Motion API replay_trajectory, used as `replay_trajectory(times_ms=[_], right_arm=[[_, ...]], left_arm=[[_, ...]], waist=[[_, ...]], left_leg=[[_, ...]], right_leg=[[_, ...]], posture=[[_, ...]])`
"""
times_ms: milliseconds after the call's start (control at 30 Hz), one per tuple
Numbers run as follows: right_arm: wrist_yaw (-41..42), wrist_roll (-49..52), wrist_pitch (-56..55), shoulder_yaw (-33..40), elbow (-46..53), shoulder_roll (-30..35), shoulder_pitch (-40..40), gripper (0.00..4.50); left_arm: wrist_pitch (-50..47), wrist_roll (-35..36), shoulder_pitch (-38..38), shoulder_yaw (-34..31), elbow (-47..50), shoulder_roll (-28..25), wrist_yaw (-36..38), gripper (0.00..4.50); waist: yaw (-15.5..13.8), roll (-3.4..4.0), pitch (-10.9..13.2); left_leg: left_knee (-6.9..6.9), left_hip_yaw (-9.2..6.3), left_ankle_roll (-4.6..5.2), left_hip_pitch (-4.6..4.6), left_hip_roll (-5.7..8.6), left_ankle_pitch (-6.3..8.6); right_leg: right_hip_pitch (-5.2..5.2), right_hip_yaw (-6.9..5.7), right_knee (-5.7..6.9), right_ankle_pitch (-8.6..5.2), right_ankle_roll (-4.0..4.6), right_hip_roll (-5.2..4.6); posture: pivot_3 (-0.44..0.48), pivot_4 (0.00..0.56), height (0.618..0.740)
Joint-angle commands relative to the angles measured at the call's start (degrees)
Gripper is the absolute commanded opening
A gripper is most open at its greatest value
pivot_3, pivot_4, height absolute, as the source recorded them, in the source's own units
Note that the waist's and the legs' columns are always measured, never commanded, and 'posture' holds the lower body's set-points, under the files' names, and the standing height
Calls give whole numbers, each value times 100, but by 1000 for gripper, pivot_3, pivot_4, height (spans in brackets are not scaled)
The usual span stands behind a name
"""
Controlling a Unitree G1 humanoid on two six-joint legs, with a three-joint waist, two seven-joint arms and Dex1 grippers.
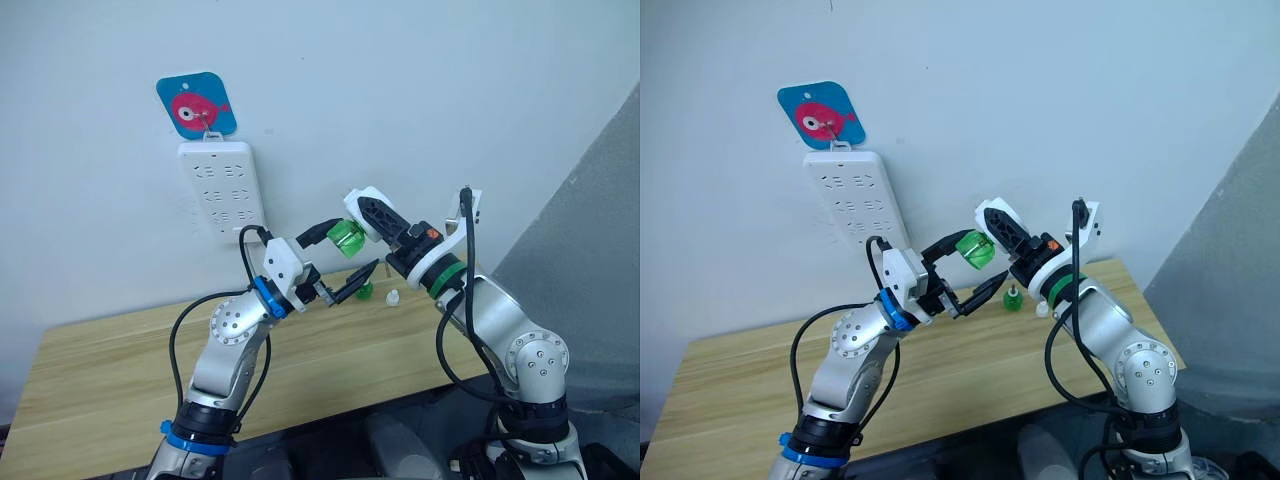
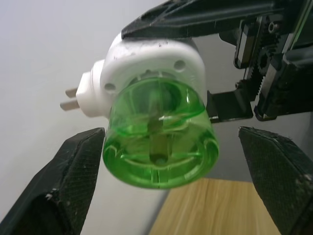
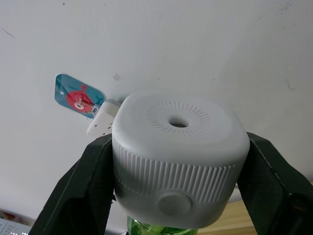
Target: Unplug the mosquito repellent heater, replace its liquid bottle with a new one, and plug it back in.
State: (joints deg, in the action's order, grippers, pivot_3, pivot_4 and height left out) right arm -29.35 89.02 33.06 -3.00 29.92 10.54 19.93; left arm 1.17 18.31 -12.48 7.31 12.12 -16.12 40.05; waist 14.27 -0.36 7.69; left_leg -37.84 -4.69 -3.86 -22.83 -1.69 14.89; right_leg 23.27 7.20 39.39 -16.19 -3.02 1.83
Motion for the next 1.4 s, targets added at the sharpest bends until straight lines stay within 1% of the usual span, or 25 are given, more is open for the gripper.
replay_trajectory(times_ms=[33,167,200,300,400,433,533,633,733,833,1100,1167,1233,1400], right_arm=[[6,-86,-46,154,204,48,93,3106],[233,-616,121,220,215,486,220,3105],[303,-744,172,234,219,612,264,3105],[618,-905,389,280,272,1011,395,3096],[1061,-970,702,290,436,1499,450,3087],[1239,-1012,815,265,510,1682,472,3087],[1798,-1276,1091,116,725,2120,588,3087],[2352,-1710,1242,-109,882,2369,803,3087],[2700,-2091,1293,-289,931,2387,966,3087],[2909,-2373,1307,-379,926,2293,1024,3087],[3180,-2742,1412,-349,929,2091,1018,3087],[3241,-2854,1429,-417,957,2032,1060,3087],[3281,-2935,1461,-438,986,1984,1061,3087],[3310,-3032,1557,-395,1051,1886,1018,3087]], left_arm=[[-491,557,251,-293,537,-408,300,4500],[-1506,1280,620,-644,977,-1269,747,4500],[-1722,1446,679,-789,1020,-1453,786,4500],[-2692,2245,809,-1433,994,-2135,941,4500],[-2938,2399,827,-1997,701,-2707,1206,4500],[-2895,2368,754,-2214,519,-2787,1154,4500],[-2750,2240,483,-2770,-15,-2881,938,4500],[-2467,2006,384,-3063,-306,-2872,878,4500],[-2230,1784,304,-3204,-556,-2796,699,4500],[-1822,1437,232,-3162,-770,-2718,556,4500],[-1567,1188,151,-3098,-950,-2617,472,4500],[-1847,1185,-185,-2690,-1330,-2533,651,4500],[-1952,1106,-491,-2422,-1718,-2501,836,4500],[-1807,930,-912,-2186,-2258,-2515,1070,4500]], waist=[[12,1,-1],[-6,1,0],[-4,1,0],[-12,1,0],[-26,3,2],[-44,3,2],[-142,2,3],[-179,1,3],[-228,0,3],[-311,-1,3],[-348,-7,4],[-357,-7,4],[-375,-8,4],[-298,-12,7]], left_leg=[[1,0,0,1,-1,0],[1,-2,2,0,0,1],[0,-2,1,-1,0,1],[1,-3,2,1,-2,1],[6,-5,3,3,-3,2],[8,-5,5,3,-3,4],[8,-3,9,3,-3,6],[7,-1,9,4,-3,6],[7,-2,8,3,-5,6],[7,-3,8,4,-5,6],[1,-2,8,0,-4,6],[2,-3,8,1,-4,6],[-2,-7,8,2,-2,6],[1,-5,8,0,-2,6]], right_leg=[[0,0,1,0,0,0],[1,-2,0,-1,0,0],[1,-2,-1,-1,0,-1],[2,-5,2,-2,2,0],[4,-9,3,-7,9,0],[4,-10,1,-8,10,0],[4,-10,-1,-9,12,0],[5,-9,-2,-9,12,0],[5,-10,-3,-9,12,0],[5,-11,-3,-9,12,0],[5,-10,-2,-8,12,-3],[5,-11,-1,-8,12,-3],[3,-17,5,-8,12,-3],[6,-15,3,-8,12,-3]], posture=[[-256,85,736],[-242,88,736],[-226,91,736],[-223,95,736],[-202,100,736],[-196,101,736],[-179,102,736],[-168,103,736],[-163,103,736],[-164,102,736],[-163,103,736],[-171,105,736],[-184,108,736],[-203,111,736]])
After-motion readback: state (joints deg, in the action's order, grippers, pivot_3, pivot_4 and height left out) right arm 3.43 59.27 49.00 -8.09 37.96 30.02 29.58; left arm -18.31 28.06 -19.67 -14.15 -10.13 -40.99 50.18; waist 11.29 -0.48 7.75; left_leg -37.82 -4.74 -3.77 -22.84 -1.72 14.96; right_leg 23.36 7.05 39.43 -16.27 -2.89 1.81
